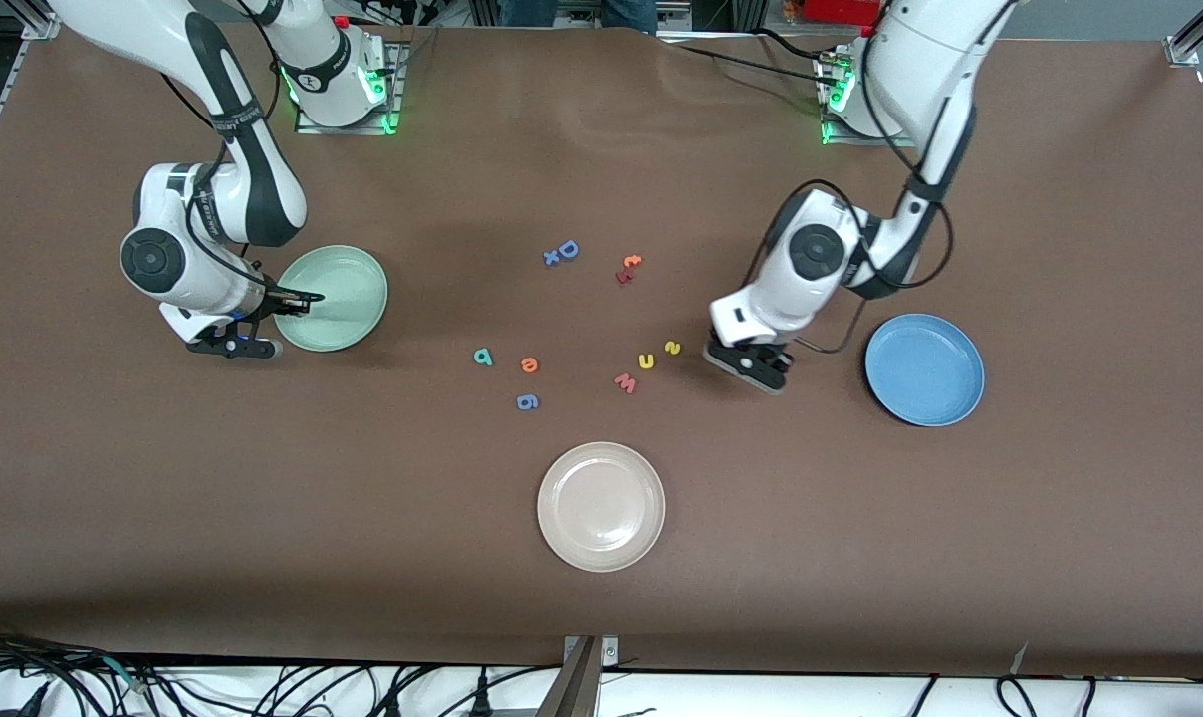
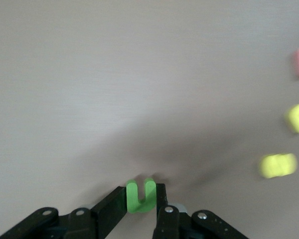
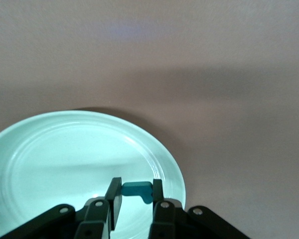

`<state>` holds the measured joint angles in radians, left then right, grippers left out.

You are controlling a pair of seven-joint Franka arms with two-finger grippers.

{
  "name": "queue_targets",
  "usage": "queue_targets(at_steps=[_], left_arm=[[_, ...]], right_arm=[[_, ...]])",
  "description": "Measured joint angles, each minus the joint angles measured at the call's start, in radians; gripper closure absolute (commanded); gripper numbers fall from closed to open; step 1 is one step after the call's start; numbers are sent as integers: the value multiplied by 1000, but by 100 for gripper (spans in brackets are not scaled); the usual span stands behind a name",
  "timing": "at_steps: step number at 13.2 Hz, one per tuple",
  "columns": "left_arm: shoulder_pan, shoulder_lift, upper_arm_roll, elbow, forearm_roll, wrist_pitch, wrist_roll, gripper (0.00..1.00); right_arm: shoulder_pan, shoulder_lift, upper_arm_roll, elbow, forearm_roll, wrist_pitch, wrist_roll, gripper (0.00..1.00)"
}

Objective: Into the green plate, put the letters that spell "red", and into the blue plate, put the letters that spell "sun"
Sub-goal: 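Place the teal r and green u on the green and blue plates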

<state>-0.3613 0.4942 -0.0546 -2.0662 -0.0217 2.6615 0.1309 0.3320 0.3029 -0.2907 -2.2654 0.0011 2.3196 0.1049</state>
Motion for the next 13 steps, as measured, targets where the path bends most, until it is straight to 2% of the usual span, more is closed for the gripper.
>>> queue_targets(at_steps=[1, 2, 3, 5, 6, 10, 12, 13], left_arm=[[31, -23, 17, 1, 0, -31, 68, 98], [63, -43, 31, 1, 0, -55, 134, 97], [95, -57, 42, 1, 0, -70, 199, 97], [141, -65, 77, -1, 0, -76, 328, 97], [160, -65, 94, -4, 0, -76, 389, 97], [253, -64, 112, -31, 0, -88, 576, 96], [290, -61, 114, -48, 0, -96, 638, 86], [304, -56, 114, -53, 0, -96, 655, 71]], right_arm=[[1, 11, 0, 0, 0, 1, -1, 70], [1, 23, 1, 1, 0, 2, -2, 54], [3, 34, 2, 1, 0, 5, -3, 32], [4, 46, 3, 6, 0, 9, -3, 17], [4, 46, 3, 10, 0, 9, -3, 14], [7, 38, 4, 49, 0, 5, -2, 14], [10, 30, 10, 92, 0, -44, 11, 14], [11, 25, 22, 122, 0, -81, 28, 14]])
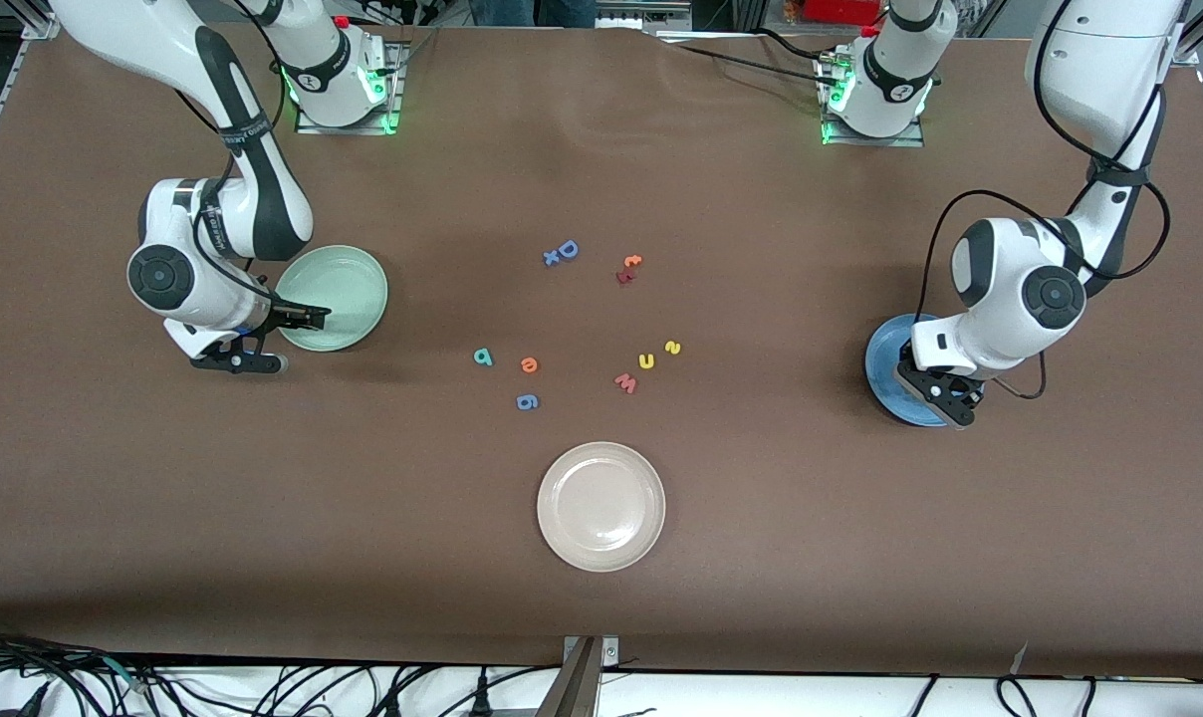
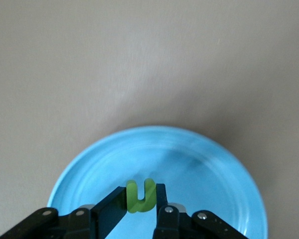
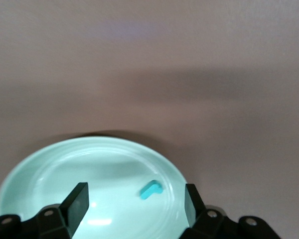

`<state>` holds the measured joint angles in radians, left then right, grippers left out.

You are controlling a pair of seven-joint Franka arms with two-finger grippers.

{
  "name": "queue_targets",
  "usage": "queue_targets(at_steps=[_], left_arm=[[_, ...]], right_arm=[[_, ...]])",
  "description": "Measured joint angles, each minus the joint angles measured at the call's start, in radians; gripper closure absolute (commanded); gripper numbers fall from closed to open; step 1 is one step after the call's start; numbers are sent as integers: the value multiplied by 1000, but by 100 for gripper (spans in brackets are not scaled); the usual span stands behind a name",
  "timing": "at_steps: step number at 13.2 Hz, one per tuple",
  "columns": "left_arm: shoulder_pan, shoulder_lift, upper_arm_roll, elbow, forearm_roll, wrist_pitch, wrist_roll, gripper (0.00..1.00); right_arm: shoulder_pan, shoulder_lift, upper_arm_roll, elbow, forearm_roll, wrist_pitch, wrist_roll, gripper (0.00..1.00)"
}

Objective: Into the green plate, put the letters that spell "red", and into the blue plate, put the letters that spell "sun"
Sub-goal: 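Place the teal r and green u on the green and blue plates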

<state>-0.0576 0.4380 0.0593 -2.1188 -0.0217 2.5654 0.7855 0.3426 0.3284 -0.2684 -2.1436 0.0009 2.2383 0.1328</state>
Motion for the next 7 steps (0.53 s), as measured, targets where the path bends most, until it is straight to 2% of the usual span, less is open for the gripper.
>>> queue_targets(at_steps=[1, 2, 7], left_arm=[[8, 6, 0, -3, 0, 0, 9, 45], [11, 12, 0, -3, 0, 0, 12, 0], [1, 9, -31, 11, 0, 1, 19, 0]], right_arm=[[1, -3, 18, 31, 0, -30, 32, 14], [5, -4, 35, 55, 0, -48, 69, 14], [49, -4, 66, 77, 0, -60, 193, 14]])
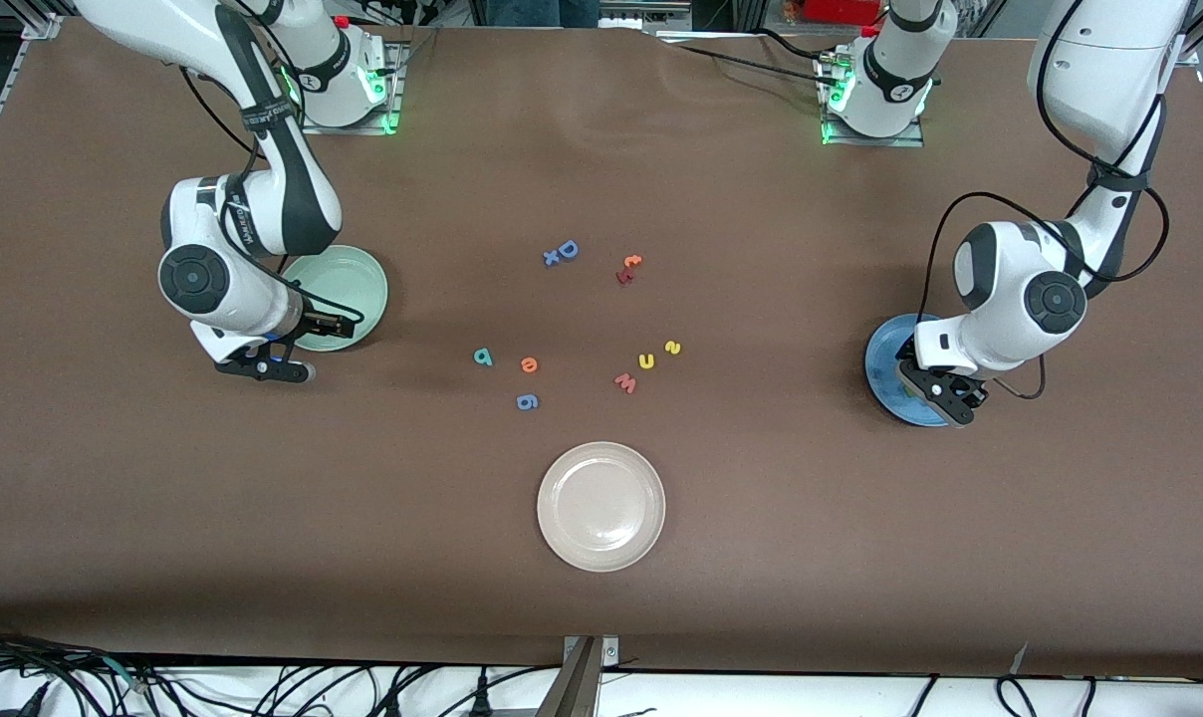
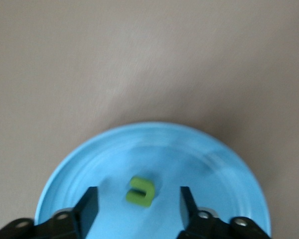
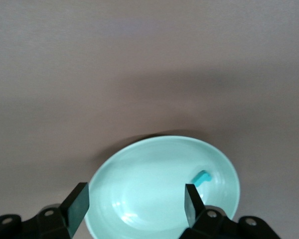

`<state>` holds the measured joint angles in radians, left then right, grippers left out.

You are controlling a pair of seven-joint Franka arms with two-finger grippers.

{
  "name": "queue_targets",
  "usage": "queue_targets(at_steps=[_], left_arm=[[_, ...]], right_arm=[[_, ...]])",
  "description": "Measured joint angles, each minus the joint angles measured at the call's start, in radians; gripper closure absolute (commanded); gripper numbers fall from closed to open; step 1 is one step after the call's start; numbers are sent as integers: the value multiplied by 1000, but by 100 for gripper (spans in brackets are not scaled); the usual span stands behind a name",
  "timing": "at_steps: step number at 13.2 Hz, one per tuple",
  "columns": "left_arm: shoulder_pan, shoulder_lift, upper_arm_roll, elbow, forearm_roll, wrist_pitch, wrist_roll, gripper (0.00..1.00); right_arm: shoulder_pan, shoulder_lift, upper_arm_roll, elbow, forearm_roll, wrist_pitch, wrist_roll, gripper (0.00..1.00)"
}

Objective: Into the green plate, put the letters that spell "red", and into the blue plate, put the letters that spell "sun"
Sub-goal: 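Place the teal r and green u on the green and blue plates, then lower both grippers onto the yellow 2 and the teal 6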

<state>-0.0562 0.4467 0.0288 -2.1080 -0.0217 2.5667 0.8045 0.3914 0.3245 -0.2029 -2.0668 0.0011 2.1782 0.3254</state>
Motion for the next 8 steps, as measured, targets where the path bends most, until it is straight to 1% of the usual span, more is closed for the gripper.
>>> queue_targets(at_steps=[1, 3, 5, 8], left_arm=[[-4, -8, -37, 11, -3, 0, -5, 0], [-41, -19, -110, 39, -82, 0, -69, 0], [-132, -21, -126, 52, -142, -1, -209, 0], [-253, -6, -128, 63, -144, 0, -422, 0]], right_arm=[[28, 0, 2, 8, 0, 0, 50, 14], [98, 11, 5, 32, 0, 1, 173, 14], [170, 40, 7, 66, 0, 3, 303, 14], [231, 93, 7, 117, 0, 4, 423, 14]])
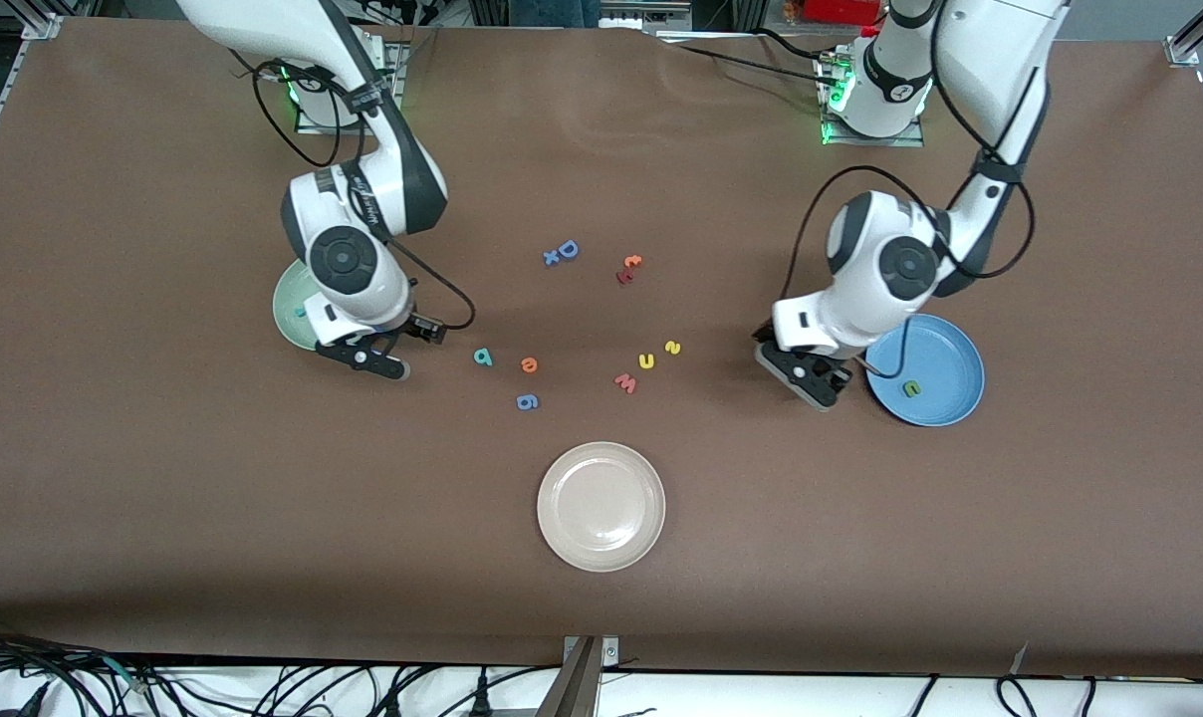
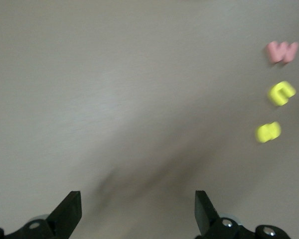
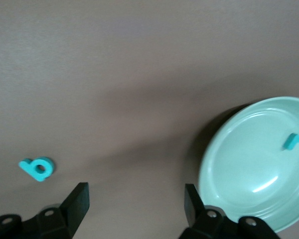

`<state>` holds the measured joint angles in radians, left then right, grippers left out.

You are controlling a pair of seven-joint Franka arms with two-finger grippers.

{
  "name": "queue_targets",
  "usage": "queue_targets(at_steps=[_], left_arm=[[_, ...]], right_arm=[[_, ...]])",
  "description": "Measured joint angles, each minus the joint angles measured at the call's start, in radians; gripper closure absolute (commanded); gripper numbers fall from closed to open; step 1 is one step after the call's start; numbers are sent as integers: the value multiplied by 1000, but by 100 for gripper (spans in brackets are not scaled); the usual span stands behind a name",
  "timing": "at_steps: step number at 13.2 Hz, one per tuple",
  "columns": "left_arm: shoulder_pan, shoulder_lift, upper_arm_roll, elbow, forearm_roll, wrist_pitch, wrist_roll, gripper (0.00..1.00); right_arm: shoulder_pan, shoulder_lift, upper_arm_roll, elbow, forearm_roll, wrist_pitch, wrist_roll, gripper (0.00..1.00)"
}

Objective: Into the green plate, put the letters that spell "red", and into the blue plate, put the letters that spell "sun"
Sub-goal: 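Lower both grippers onto the yellow 2 and the teal 6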

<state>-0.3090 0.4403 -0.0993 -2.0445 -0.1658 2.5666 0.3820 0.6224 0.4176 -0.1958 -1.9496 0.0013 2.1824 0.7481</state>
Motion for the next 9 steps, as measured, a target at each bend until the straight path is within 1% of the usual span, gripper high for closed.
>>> queue_targets(at_steps=[3, 5, 7, 9], left_arm=[[-86, 63, 1, 60, 0, 1, -189, 0], [-125, 106, 1, 109, 0, 2, -258, 1], [-148, 130, 2, 137, 0, 2, -351, 1], [-161, 137, 2, 141, 0, 2, -454, 2]], right_arm=[[1, 18, -6, 15, 0, 0, 6, 14], [0, 18, -6, 15, 0, 0, 7, 14], [0, 18, -6, 15, 0, 0, 10, 14], [0, 18, -6, 15, 0, 0, 13, 15]])
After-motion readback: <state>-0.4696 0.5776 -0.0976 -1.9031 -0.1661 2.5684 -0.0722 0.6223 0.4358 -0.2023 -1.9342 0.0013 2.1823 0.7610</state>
